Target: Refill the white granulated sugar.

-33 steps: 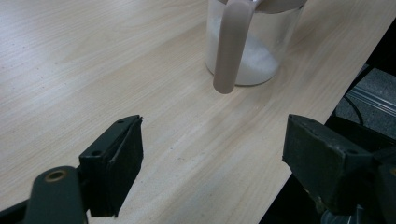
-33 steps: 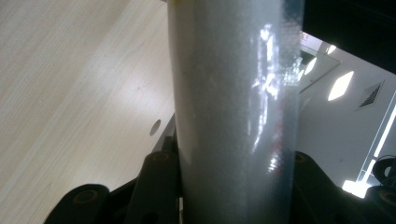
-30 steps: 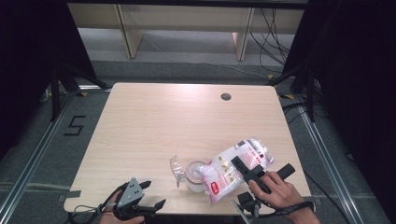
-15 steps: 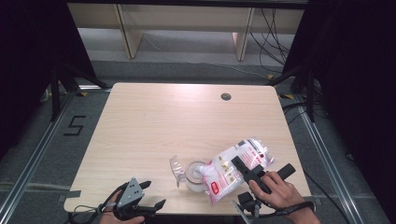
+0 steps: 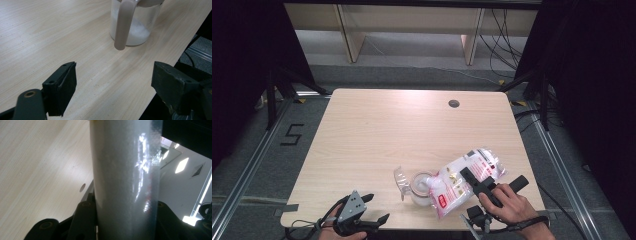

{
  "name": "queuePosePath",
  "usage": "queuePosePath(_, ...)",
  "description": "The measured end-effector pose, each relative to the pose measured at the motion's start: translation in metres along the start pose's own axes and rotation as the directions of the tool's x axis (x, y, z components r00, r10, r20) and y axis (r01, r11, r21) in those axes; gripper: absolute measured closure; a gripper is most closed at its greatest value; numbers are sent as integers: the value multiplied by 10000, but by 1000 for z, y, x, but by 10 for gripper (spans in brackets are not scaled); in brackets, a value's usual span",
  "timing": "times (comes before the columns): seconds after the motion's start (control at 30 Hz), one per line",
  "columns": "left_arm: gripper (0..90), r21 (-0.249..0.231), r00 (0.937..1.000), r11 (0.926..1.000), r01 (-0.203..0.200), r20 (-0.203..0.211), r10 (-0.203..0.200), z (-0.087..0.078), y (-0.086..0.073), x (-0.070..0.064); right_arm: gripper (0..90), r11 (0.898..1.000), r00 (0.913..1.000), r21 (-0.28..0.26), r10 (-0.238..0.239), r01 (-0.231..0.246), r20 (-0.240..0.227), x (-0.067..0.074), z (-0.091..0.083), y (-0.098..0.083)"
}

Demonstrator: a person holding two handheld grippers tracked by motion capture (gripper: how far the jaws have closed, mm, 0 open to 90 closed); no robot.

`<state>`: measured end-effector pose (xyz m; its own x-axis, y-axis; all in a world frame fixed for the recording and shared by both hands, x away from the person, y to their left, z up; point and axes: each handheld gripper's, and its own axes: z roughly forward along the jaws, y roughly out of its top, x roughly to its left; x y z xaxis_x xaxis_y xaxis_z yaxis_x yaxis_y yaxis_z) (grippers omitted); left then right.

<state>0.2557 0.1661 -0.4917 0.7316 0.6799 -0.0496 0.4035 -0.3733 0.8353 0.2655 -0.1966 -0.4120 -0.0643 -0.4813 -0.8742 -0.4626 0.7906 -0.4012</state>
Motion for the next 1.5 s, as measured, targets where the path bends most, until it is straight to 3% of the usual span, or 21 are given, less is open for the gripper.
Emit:
queuePosePath(0.2,198,-16,10000,10000,-11,-30,11,0,0,0,704,10000,10000,-51,-6,6,39,-1,-1,0)
queuePosePath(0.23,198,-12,10000,10000,1,-36,-1,0,0,0,703,9997,9998,-154,-175,176,67,-2,0,0)
queuePosePath(0.37,198,-15,10000,10000,1,-48,-1,0,0,0,705,10000,10000,-31,0,0,38,0,-1,0)
queuePosePath(1.33,198,-65,9999,9999,95,-53,-95,0,-1,0,712,10000,10000,-89,15,-15,0,-1,1,0)
queuePosePath(1.5,198,-110,9999,9999,98,-29,-98,0,-1,0,713,9997,9999,-199,-164,163,-20,-2,2,0)
